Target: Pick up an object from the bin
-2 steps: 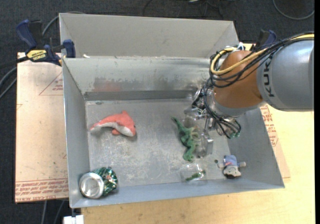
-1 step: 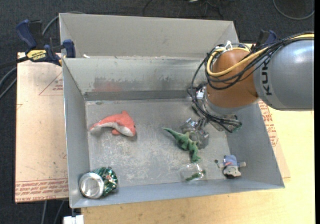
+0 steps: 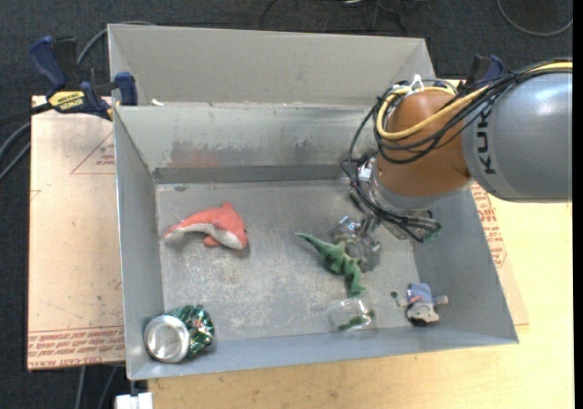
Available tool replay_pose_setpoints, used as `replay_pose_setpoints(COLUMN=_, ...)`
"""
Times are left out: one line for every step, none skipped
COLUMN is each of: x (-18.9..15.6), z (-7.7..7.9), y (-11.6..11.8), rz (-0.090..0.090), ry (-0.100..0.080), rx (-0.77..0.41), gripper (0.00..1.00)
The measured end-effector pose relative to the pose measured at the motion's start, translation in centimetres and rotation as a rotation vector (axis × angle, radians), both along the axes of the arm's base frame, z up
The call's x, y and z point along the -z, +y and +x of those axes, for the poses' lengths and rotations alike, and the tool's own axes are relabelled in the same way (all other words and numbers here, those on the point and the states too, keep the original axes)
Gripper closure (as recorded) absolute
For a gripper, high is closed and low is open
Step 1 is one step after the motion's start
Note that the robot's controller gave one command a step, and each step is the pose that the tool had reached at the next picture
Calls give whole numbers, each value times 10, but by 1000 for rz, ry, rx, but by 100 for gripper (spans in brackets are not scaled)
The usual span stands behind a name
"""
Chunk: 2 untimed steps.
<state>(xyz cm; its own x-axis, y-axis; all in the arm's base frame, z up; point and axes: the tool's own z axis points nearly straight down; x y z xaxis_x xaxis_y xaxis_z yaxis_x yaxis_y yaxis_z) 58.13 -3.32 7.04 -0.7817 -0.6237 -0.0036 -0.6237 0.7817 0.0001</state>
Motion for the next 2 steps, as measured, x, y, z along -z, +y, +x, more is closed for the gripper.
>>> replay_pose_setpoints(x=0, z=-16, y=-2, rz=2, ry=-2, rx=11, gripper=100)
replay_pose_setpoints(x=1, z=-17, y=2, rz=2, ry=-1, rx=40, gripper=100)
